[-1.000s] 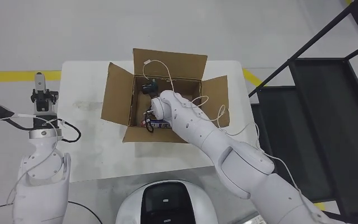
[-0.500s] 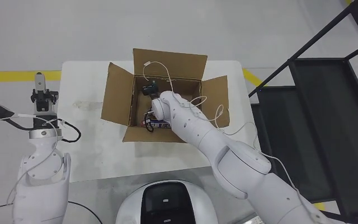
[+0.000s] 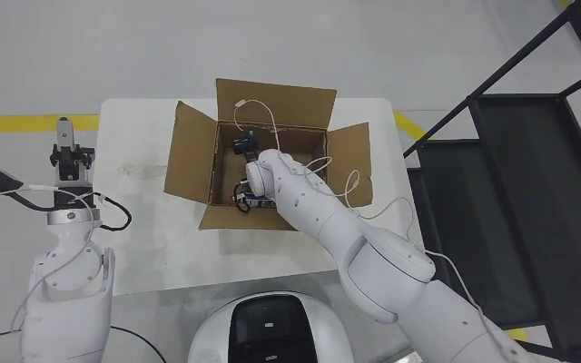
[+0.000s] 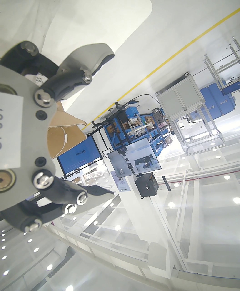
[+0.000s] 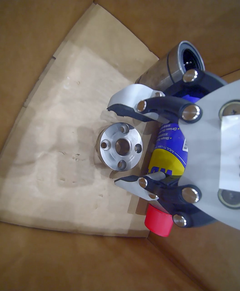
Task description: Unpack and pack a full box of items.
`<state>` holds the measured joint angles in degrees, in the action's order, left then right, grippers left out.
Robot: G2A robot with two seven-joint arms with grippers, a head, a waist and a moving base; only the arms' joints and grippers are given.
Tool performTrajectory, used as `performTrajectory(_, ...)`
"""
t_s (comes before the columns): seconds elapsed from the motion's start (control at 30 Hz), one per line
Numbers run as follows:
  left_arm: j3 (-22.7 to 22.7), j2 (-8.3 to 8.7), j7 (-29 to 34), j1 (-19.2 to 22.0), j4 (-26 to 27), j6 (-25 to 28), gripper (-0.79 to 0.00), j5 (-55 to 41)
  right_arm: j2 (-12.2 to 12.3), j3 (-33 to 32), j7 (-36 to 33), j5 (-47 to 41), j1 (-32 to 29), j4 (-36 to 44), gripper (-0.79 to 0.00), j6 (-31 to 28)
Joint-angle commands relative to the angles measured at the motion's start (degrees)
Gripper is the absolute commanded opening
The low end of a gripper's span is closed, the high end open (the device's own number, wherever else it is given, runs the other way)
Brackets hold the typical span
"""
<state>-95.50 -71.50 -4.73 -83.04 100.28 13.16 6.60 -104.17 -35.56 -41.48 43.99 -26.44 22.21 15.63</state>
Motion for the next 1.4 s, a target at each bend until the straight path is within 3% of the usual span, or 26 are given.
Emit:
performTrajectory(0.0,0.0,0.0,0.0,0.0,0.0,0.0,0.0,0.0,-0.3,0.1,0.3,0.4,0.0,-0.6,-0.314,0.1)
performTrajectory(0.27,0.0,0.0,0.0,0.0,0.0,0.0,0.0,0.0,-1.2,-0.3,1.0,0.2,0.4,-2.5,-0.462,-0.4)
performTrajectory(0.33,0.0,0.0,0.0,0.0,0.0,0.0,0.0,0.0,-1.4,-0.7,1.2,-0.2,0.7,-2.8,-0.576,-0.6)
performTrajectory(0.53,0.0,0.0,0.0,0.0,0.0,0.0,0.0,0.0,-1.5,-1.9,1.3,-1.4,1.5,-3.5,-0.757,-1.6)
performTrajectory(0.6,0.0,0.0,0.0,0.0,0.0,0.0,0.0,0.0,-1.5,-2.3,1.2,-1.7,1.8,-3.8,-0.785,-2.1)
performTrajectory(1.37,0.0,0.0,0.0,0.0,0.0,0.0,0.0,0.0,-0.6,-4.7,1.3,-0.2,2.3,-1.8,-0.785,-3.1)
